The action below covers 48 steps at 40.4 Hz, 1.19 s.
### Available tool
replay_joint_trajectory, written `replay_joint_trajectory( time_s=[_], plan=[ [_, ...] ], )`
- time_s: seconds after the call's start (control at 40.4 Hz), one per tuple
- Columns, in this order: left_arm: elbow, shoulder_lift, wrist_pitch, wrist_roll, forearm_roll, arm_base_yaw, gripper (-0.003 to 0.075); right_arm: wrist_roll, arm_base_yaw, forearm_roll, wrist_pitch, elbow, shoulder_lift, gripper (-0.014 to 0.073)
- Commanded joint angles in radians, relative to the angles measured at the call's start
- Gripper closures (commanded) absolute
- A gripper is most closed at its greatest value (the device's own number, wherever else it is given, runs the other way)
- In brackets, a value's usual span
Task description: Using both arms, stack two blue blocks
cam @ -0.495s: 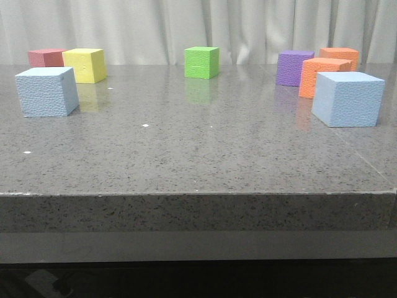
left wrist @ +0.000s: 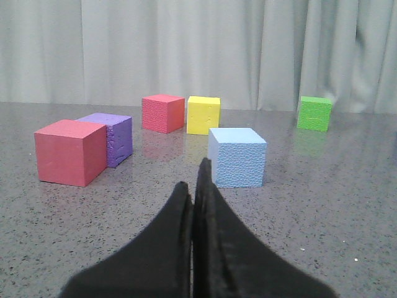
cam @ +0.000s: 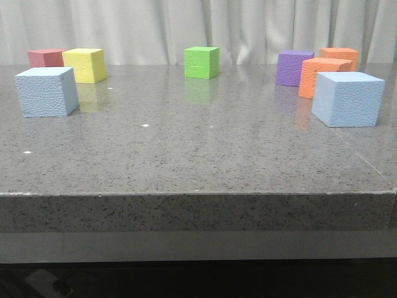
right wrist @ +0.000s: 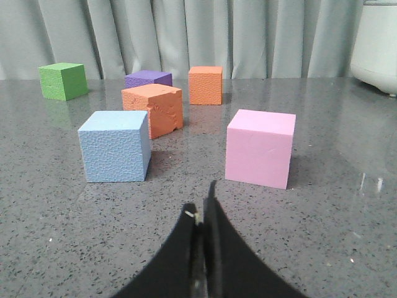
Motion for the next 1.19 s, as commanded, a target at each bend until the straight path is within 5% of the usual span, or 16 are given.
replay_joint_trajectory(
  time_s=[0.0, 0.52, 0.916, 1.164],
  plan=[
    [0.002, -0.018, -0.082, -0.009, 0.000, 0.000, 0.0741, -0.003, -0.006, -0.010, -0.084, -0.006, -0.018, 0.0661],
    [-0.081, -0.018, -0.205, -0.009, -0.008, 0.000, 0.0741, 0.021, -0.005, 0.052, -0.056, -0.070, -0.018, 0.0661],
    [-0.635, 0.184, 0.303, -0.007, -0.006, 0.000, 0.0741, 0.013, -0.005, -0.076, 0.300, -0.541, 0.112, 0.0661],
    [-0.739, 0.345, 0.460, -0.007, -0.006, 0.000, 0.0741, 0.013, -0.005, -0.070, 0.420, -0.666, 0.281, 0.0661]
  ],
)
